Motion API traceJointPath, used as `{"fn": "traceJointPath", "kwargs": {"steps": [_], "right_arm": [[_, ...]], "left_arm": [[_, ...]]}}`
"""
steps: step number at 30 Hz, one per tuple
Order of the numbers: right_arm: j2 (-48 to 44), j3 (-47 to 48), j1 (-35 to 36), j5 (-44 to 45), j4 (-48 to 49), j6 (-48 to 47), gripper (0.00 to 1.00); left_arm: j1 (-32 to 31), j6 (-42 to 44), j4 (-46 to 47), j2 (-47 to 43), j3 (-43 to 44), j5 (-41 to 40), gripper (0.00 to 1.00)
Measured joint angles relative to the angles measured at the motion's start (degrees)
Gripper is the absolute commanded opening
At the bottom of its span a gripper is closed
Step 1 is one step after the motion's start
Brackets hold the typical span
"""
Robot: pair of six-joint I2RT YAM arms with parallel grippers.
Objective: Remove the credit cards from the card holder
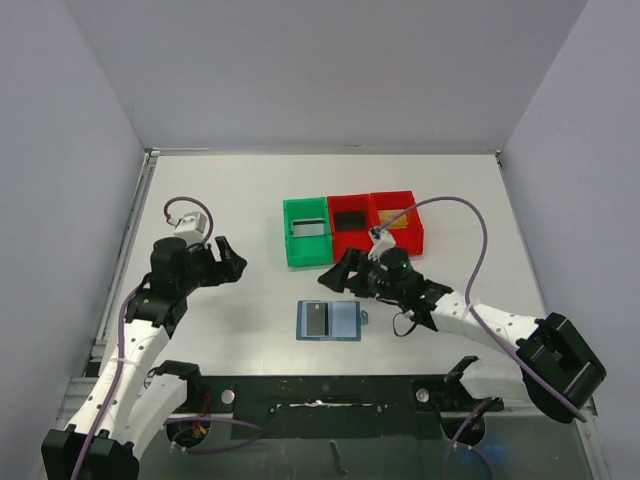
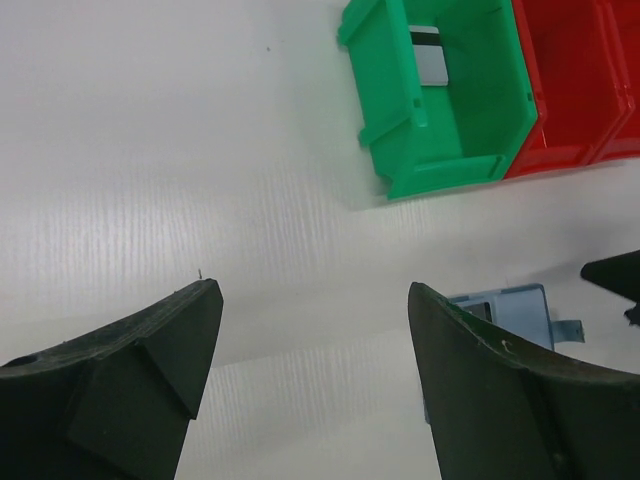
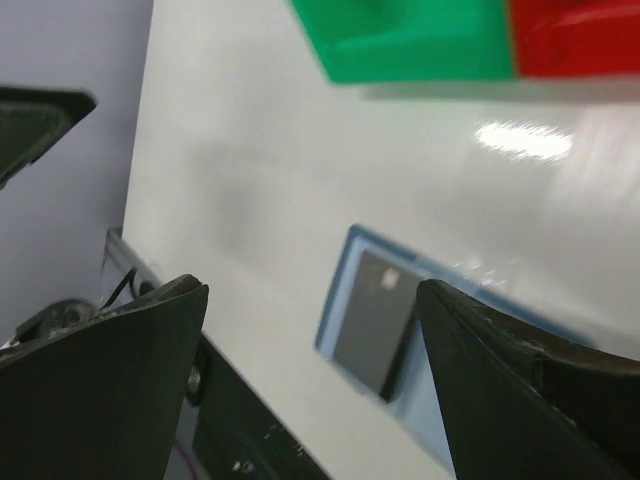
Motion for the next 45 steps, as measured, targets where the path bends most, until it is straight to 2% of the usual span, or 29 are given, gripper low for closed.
{"fn": "traceJointPath", "kwargs": {"steps": [2, 4, 9, 12, 14, 17, 29, 33, 39, 45], "right_arm": [[-0.83, 0.2, 7.41, 3.96, -0.59, 3.43, 0.72], [-1.9, -0.13, 11.72, 7.48, -1.29, 7.21, 0.62], [-2.34, -3.98, 14.34, 11.39, -0.72, 12.13, 0.54], [-0.31, -4.72, 15.06, 12.26, -1.36, 14.14, 0.42], [1.29, -4.72, 15.37, 12.24, -1.07, 14.82, 0.38], [3.78, -4.72, 15.41, 12.07, -0.68, 15.93, 0.37], [8.92, -4.72, 15.67, 9.57, 0.48, 17.86, 0.35], [9.64, -5.01, 14.88, 8.66, 0.92, 17.9, 0.35], [10.75, -5.01, 13.46, 8.02, 1.79, 17.88, 0.35], [11.19, -4.98, 13.42, 8.07, 1.55, 17.64, 0.35]], "left_arm": [[-0.04, -1.62, 1.07, -0.2, -0.94, 1.81, 0.71], [-0.2, -3.69, 2.34, -0.09, -1.9, 3.72, 0.65], [-3.1, -10.56, 6.32, 2.03, -4.09, 8.52, 0.53], [-8.7, -14.14, 8.35, 4.31, -4.87, 8.79, 0.48], [-12.9, -16.02, 9.68, 5.57, -5.29, 8.26, 0.45], [-17.07, -17.79, 10.91, 6.99, -5.66, 6.62, 0.41], [-28.96, -23.28, 16.9, 17.03, -5.97, -0.87, 0.36], [-31.19, -24.72, 19.78, 21.4, -5.92, -1.81, 0.32], [-33.9, -24.81, 19.08, 28.81, -3.39, -1.75, 0.3], [-35.3, -24.28, 18.12, 31.45, -0.92, -2.14, 0.28]]}}
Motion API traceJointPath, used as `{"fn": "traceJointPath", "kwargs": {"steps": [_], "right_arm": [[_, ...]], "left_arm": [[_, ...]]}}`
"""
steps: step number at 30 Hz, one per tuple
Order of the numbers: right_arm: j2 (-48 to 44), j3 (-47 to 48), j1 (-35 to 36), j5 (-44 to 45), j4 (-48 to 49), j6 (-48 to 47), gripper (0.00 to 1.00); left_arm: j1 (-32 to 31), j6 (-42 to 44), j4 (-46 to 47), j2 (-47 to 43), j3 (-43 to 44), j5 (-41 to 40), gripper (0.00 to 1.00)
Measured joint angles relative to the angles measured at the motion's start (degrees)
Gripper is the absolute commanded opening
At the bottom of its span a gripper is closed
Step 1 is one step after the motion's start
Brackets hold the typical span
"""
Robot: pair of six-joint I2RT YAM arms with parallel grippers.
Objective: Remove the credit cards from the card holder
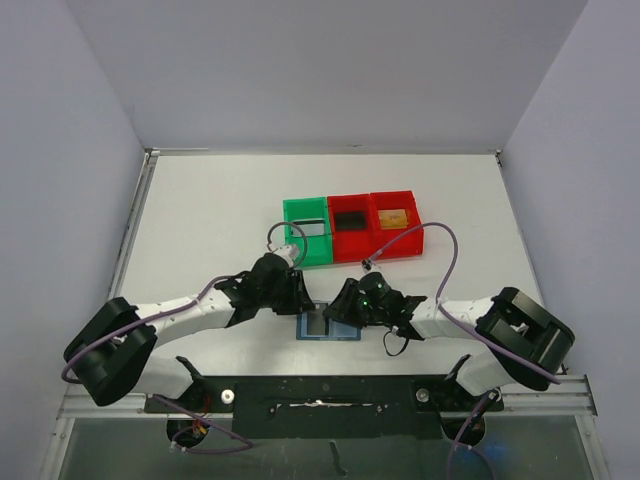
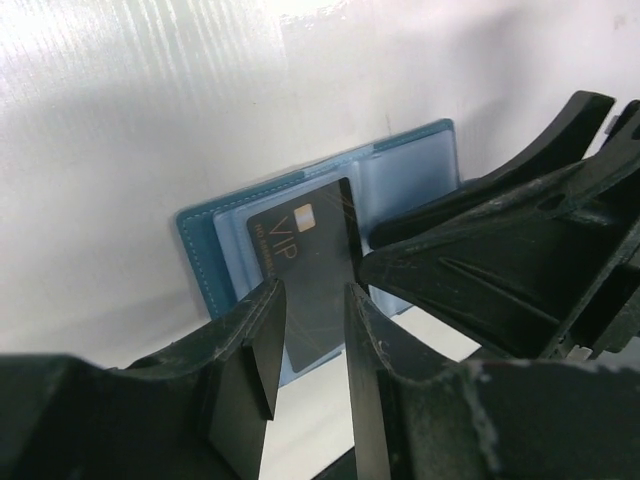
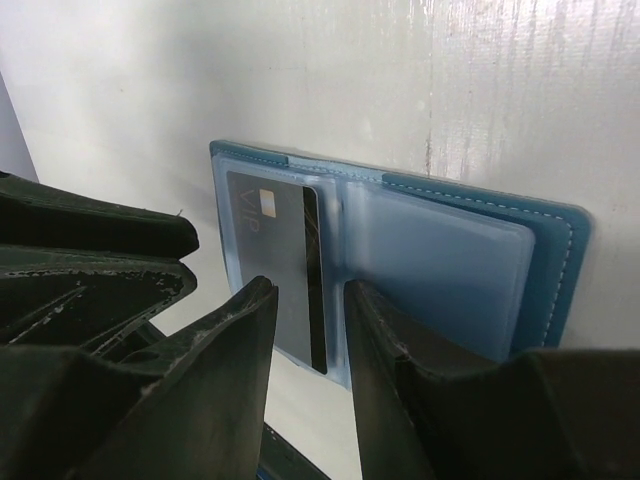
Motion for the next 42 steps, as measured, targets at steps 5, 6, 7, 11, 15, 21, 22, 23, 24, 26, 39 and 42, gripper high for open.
{"fn": "traceJointPath", "kwargs": {"steps": [5, 6, 7, 11, 15, 21, 22, 23, 24, 26, 39, 42], "right_arm": [[1.07, 1.05, 0.2, 0.02, -0.83, -0.52, 0.35], [1.31, 1.33, 0.35, 0.07, -0.96, -0.66, 0.34], [1.51, 1.66, 0.52, 0.13, -1.25, -0.94, 0.34], [2.38, 2.69, 0.83, 0.22, -1.99, -1.49, 0.33], [2.78, 3.19, 0.83, 0.22, -2.25, -1.51, 0.33], [2.89, 3.19, 0.83, 0.24, -2.25, -1.57, 0.25], [2.99, 3.19, 0.83, 0.24, -2.23, -1.66, 0.23], [3.13, 3.15, 0.83, 0.2, -2.03, -1.77, 0.2], [3.15, 3.04, 0.81, 0.13, -1.84, -1.86, 0.17], [3.15, 2.12, 0.76, -0.09, -0.31, -1.97, 0.1], [3.15, -8.85, -4.85, -9.81, 19.23, 1.7, 0.0], [3.32, -9.33, -5.95, -11.34, 20.98, 1.95, 0.0]], "left_arm": [[-0.33, 0.94, -1.77, 2.47, 0.28, -0.98, 0.23], [-0.33, 1.2, -2.47, 2.99, 0.28, -1.05, 0.23], [-0.33, 1.42, -2.95, 3.28, 0.28, -1.11, 0.21], [-0.33, 2.32, -3.98, 3.45, 0.28, -1.25, 0.18], [-0.33, 2.71, -4.13, 3.63, 0.28, -1.07, 0.16], [-0.31, 2.71, -4.0, 4.37, 0.28, -0.46, 0.1], [-0.31, 2.69, -4.0, 4.42, 0.28, -0.48, 0.1], [-0.31, 2.69, -4.0, 4.46, 0.28, -0.46, 0.09], [-0.31, 2.64, -3.98, 4.57, 0.28, -0.46, 0.08], [-0.26, 2.54, -3.96, 4.74, 0.37, -0.44, 0.06], [-0.28, 1.66, -4.11, 6.97, 2.36, 0.55, 0.0], [-0.37, 1.62, -4.17, 7.91, 3.19, 0.74, 0.0]]}}
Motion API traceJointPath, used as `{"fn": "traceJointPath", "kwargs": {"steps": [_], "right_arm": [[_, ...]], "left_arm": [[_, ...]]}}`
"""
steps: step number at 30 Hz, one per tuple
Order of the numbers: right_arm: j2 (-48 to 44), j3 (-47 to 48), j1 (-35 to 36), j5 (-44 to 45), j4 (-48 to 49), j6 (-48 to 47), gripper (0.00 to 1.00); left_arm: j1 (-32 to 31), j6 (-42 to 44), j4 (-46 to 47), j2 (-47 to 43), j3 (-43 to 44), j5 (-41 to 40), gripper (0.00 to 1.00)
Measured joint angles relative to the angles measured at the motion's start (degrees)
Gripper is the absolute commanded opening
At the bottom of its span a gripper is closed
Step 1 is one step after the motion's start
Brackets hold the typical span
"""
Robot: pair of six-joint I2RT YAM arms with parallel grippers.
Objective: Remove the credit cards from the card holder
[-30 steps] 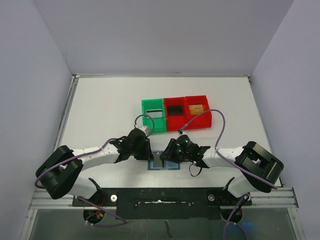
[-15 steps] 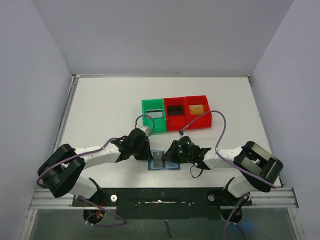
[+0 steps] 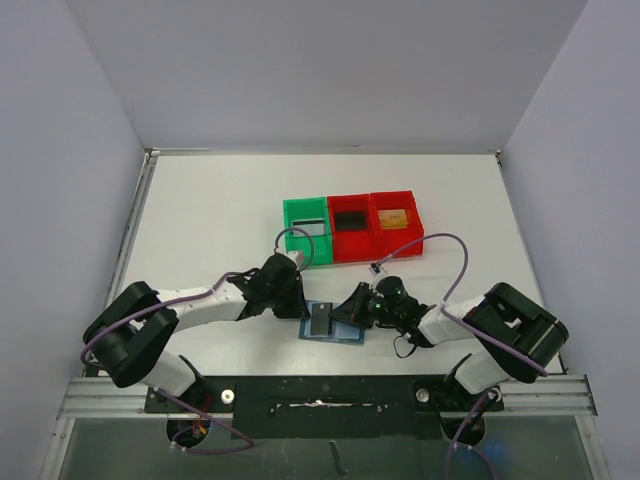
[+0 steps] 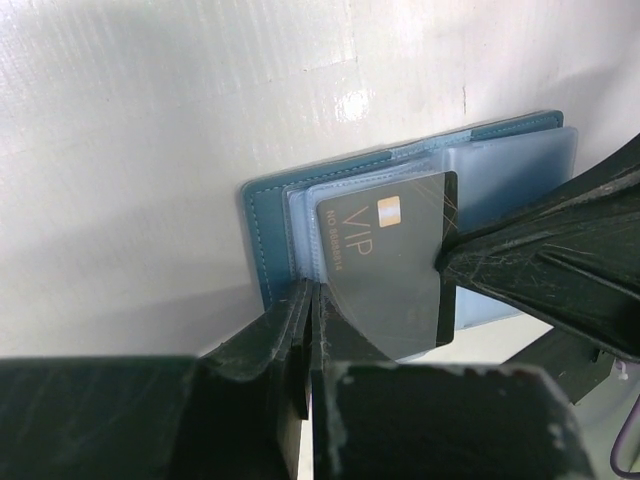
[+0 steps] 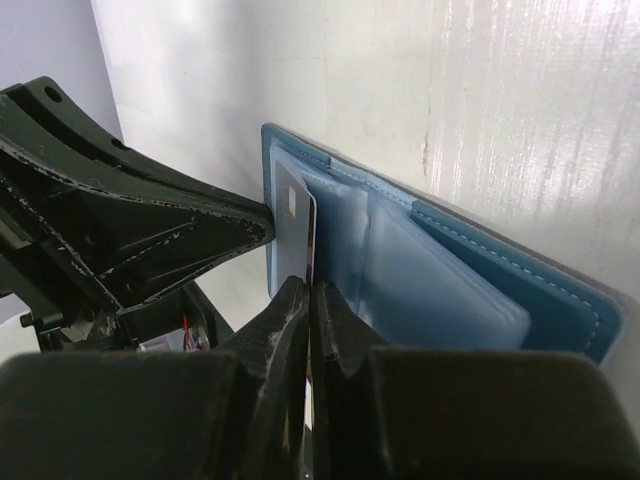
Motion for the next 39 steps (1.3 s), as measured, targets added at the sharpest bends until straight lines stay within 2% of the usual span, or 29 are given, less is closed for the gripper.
{"fn": "traceJointPath", "kwargs": {"steps": [5, 16, 23, 28, 35, 39], "right_arm": [[-0.07, 0.04, -0.11, -0.5, -0.9, -0.5, 0.0], [-6.34, 0.07, -2.03, -0.7, -9.94, -3.78, 0.0], [-5.29, 1.01, -2.03, -1.14, -11.28, -4.15, 0.0], [-4.59, 1.03, -2.03, -1.2, -11.06, -3.69, 0.0], [-2.14, 1.53, -2.25, -2.36, -8.94, -3.26, 0.0], [-1.99, 1.57, -2.29, -2.43, -8.74, -2.62, 0.0]], "left_arm": [[0.02, -0.24, -0.2, 0.0, 0.0, -0.09, 0.0], [0.02, -0.72, -0.87, -0.68, -0.37, -1.53, 0.0], [0.02, -0.83, -2.38, -3.45, -0.46, -2.05, 0.16], [0.02, -0.87, -1.92, -7.61, -0.26, -1.46, 0.21], [-0.26, -0.63, 1.38, -6.73, 1.6, 4.0, 0.2], [-1.01, -0.96, 2.4, -2.05, 2.34, 5.49, 0.12]]}}
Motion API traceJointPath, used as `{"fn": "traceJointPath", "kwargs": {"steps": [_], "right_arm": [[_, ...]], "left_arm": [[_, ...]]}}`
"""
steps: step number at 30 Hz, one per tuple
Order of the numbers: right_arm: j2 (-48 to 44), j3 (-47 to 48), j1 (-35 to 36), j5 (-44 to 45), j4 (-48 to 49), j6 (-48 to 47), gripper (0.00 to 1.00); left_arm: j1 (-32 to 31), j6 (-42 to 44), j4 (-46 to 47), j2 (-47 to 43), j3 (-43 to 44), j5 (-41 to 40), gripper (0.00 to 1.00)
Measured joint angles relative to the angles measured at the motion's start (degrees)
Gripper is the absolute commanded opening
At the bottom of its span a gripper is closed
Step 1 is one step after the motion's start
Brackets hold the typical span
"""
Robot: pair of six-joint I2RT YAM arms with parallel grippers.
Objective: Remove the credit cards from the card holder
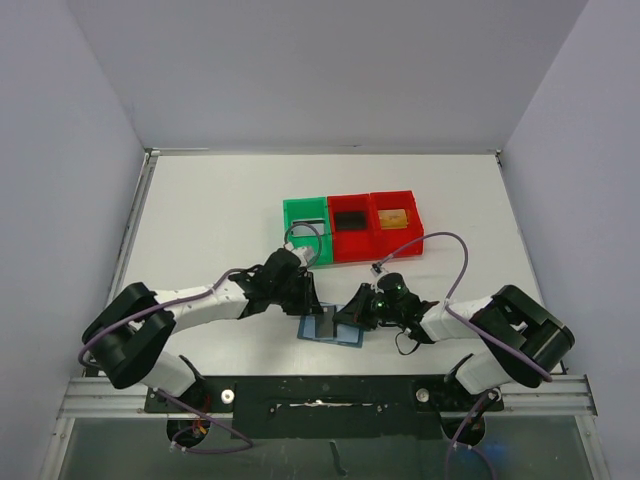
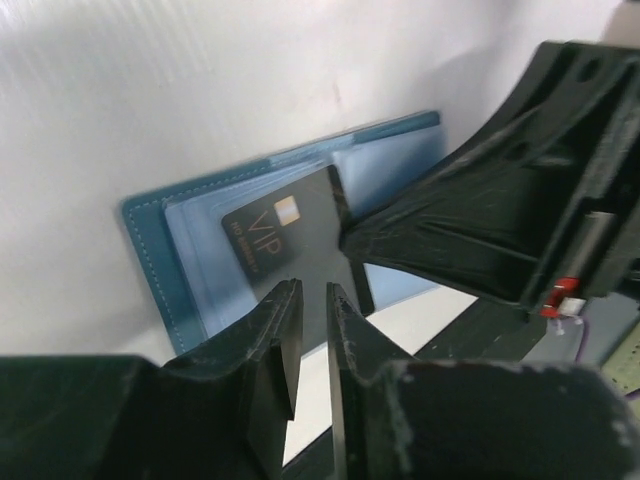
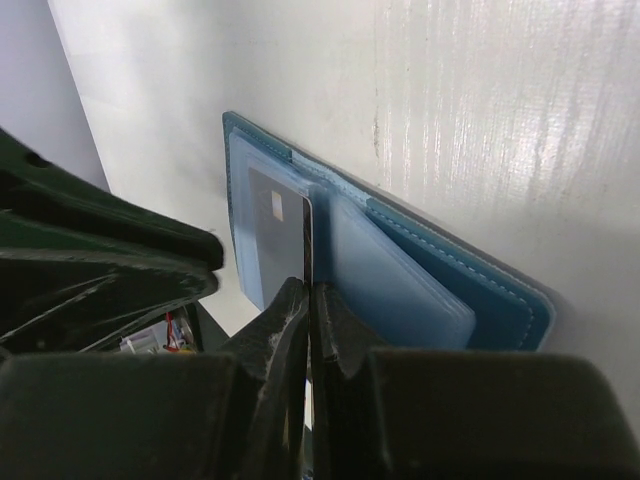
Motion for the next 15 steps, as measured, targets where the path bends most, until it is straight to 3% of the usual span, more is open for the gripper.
{"fn": "traceJointPath", "kwargs": {"steps": [7, 15], "right_arm": [[-0.2, 0.0, 0.0, 0.0, -0.26, 0.42, 0.01], [-1.95, -0.31, -0.04, 0.22, -1.05, 0.63, 0.01]], "left_arm": [[-0.37, -0.37, -1.51, 5.11, 0.0, -0.37, 0.01], [-0.46, -0.24, -1.92, 5.25, 0.04, -1.51, 0.0]]}}
